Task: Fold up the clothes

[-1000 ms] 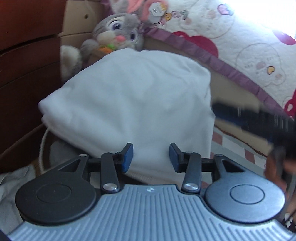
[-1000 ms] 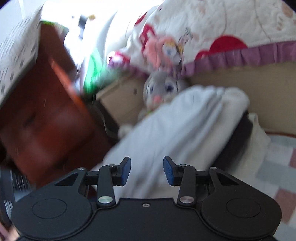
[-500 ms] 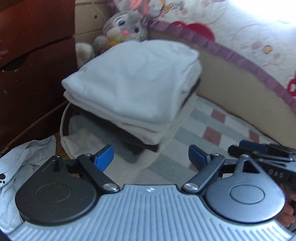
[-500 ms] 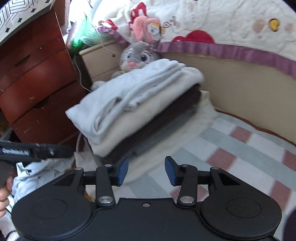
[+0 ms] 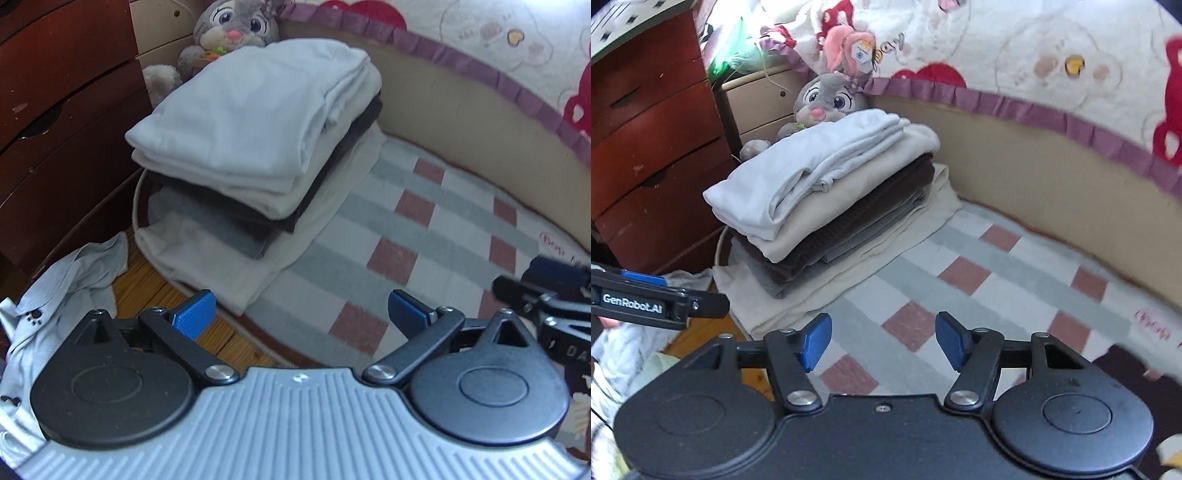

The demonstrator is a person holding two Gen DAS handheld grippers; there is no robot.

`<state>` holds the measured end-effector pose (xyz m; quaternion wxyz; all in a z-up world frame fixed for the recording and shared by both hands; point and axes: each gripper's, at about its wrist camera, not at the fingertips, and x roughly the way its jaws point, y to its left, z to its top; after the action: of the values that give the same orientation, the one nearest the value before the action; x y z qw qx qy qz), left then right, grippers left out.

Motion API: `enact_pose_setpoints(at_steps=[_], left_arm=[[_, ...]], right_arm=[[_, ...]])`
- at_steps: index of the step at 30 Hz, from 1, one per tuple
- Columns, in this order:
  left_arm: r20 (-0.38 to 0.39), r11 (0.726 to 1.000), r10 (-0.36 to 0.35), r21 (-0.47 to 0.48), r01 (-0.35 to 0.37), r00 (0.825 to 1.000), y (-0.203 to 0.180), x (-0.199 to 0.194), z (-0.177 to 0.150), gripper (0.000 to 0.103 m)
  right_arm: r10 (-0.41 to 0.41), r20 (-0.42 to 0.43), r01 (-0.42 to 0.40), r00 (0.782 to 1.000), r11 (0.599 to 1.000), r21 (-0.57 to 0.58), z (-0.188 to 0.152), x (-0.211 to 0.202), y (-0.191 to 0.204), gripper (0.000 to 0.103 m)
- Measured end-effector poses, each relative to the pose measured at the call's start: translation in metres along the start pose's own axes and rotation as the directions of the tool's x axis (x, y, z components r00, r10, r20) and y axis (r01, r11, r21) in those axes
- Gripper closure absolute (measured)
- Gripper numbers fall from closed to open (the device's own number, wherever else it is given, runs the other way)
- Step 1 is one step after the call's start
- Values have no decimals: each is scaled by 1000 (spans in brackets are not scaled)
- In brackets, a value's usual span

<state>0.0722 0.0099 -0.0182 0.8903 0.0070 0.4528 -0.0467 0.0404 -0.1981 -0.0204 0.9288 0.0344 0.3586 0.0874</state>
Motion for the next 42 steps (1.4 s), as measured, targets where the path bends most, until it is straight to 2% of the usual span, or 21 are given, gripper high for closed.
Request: enact_pose_setpoints(at_steps=[14,24,42], left_arm=[[-30,996,9,92,-7,999,-28,-27,-11,1],[-51,997,3,83,2,999,-35,-27,-9,1],[-76,996,9,86,-2,997,-30,-19,-15,1]], right_arm=[[-48,-22,46,999,997,-64,4,-27,18,35],[-86,-13,86,996,995,-57,5,-30,13,35],[-79,-46,77,996,996,-53,3,-23,13,35]])
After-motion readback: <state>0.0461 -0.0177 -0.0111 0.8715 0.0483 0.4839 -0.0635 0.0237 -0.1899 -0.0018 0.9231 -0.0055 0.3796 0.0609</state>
